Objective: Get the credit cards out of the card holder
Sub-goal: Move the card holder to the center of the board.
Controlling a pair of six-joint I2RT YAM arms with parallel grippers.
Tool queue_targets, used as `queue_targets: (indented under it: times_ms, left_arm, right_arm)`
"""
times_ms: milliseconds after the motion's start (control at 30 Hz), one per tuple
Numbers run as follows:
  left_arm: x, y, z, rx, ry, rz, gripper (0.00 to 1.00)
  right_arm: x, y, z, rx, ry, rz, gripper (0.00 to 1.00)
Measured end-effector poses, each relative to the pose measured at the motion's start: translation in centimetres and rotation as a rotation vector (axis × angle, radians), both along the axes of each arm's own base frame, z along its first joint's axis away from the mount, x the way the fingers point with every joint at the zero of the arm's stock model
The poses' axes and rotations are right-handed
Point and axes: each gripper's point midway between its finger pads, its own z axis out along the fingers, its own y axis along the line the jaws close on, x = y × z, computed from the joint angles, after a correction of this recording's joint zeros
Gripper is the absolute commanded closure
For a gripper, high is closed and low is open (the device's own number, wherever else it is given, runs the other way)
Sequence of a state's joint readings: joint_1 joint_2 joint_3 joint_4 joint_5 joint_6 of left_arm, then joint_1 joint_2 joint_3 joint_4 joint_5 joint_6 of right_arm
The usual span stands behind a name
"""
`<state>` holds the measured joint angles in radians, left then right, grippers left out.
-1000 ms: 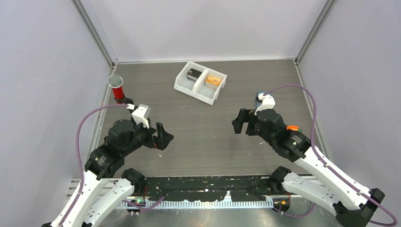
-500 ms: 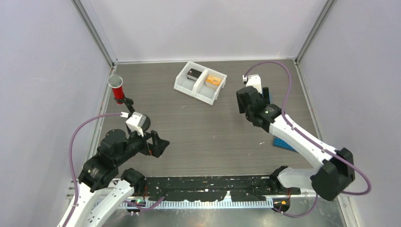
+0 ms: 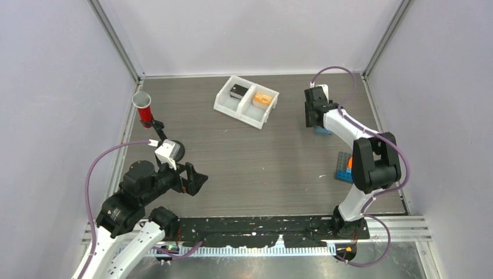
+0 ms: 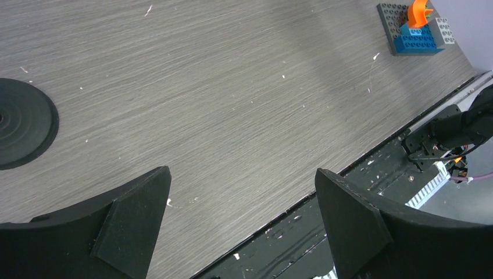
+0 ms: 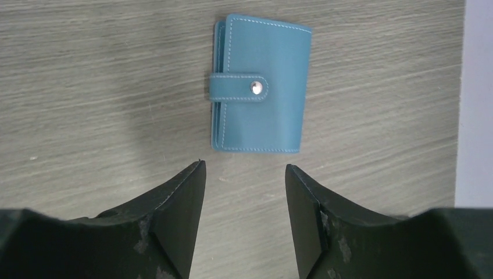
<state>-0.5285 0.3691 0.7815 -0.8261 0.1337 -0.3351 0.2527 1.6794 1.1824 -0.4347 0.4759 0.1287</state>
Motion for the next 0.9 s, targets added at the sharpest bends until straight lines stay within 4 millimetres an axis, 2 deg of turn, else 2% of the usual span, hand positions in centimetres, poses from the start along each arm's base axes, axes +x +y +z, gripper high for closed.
queue_targets:
  times_ms: [133,300,433,567,667,900]
  left_arm:
    - [-0.1,0.1,0.1,-0.002,-0.008,-0.001,0.01]
    - [-0.1,0.1,0.1,-0.002,-0.009,-0.002,0.01]
    - [-0.1,0.1,0.1,-0.002,-0.01,-0.001,0.01]
    - [-0.1,0.1,0.1,-0.002,-0.01,-0.001,0.01]
    - [-0.1,0.1,0.1,-0.001,-0.01,-0.001,0.01]
    - [-0.1,0.1,0.1,-0.001,-0.01,-0.001,0.01]
  right_arm:
    - [1.7,0.0,-1.7,0.022,0.041,-0.004,0.41]
    - [3.4,0.1,-2.7,0.07,0.067,-0.012,0.37]
    - [4.3,-0.5,-3.7,0.094,0.086,-0.041,0.4]
    - [4.0,-1.0,-5.4,0.104,0.136,-0.068,0.47]
    - [3.5,-1.2,-6.4,0.107,0.17,-0.078,0.57]
    - [3.2,-1.1,-6.8,0.114,0.183,-0.086,0.81]
